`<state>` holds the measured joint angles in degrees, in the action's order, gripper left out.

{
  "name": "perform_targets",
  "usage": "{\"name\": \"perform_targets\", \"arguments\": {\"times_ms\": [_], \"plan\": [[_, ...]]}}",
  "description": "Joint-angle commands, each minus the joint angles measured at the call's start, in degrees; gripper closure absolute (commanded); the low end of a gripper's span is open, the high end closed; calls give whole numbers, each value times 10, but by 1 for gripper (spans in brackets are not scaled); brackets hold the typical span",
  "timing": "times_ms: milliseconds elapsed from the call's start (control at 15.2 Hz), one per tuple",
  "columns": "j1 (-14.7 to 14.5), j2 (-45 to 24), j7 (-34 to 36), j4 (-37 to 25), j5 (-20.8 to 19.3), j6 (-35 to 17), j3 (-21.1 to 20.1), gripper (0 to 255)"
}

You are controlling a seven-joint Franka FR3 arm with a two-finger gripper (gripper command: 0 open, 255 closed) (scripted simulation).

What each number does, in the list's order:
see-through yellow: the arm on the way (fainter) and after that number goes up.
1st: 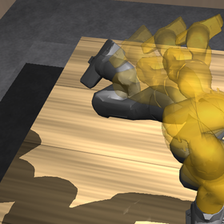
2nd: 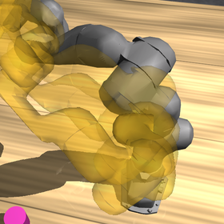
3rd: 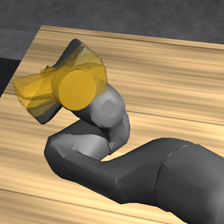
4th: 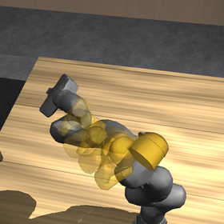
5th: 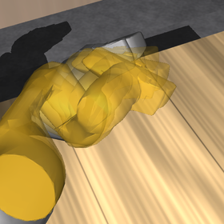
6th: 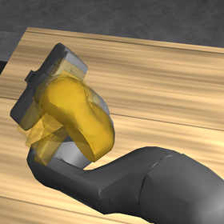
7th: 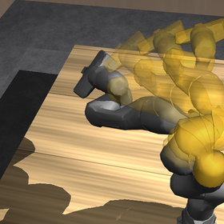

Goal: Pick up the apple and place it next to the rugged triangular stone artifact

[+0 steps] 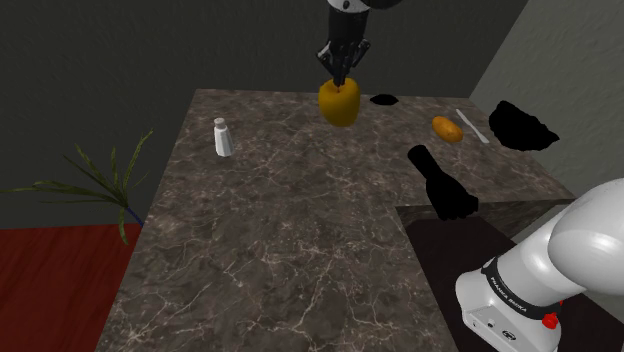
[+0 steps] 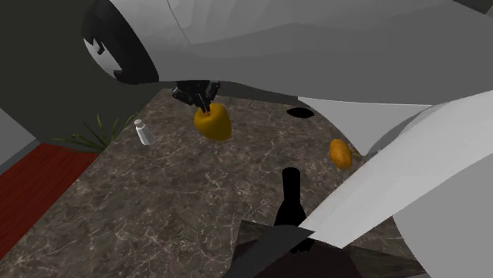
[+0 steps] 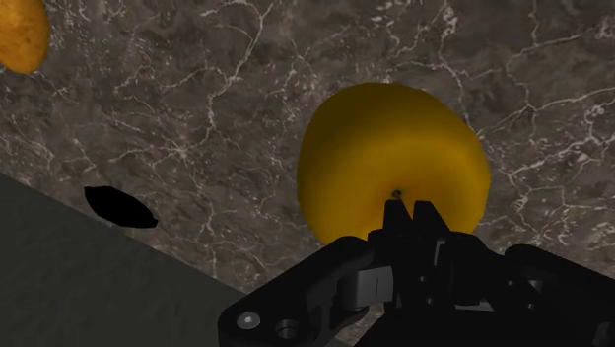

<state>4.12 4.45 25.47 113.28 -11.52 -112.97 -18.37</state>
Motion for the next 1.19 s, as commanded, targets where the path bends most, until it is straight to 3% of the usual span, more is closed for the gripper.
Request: {"name": "perform_targets", "arguments": {"times_ms": [0, 924, 1122], "plan": [[1, 2, -5, -13, 2, 15, 1, 255], [0, 2, -25, -120, 8, 120, 0, 255], [12, 17, -54, -104, 13, 113, 17, 255]]}}
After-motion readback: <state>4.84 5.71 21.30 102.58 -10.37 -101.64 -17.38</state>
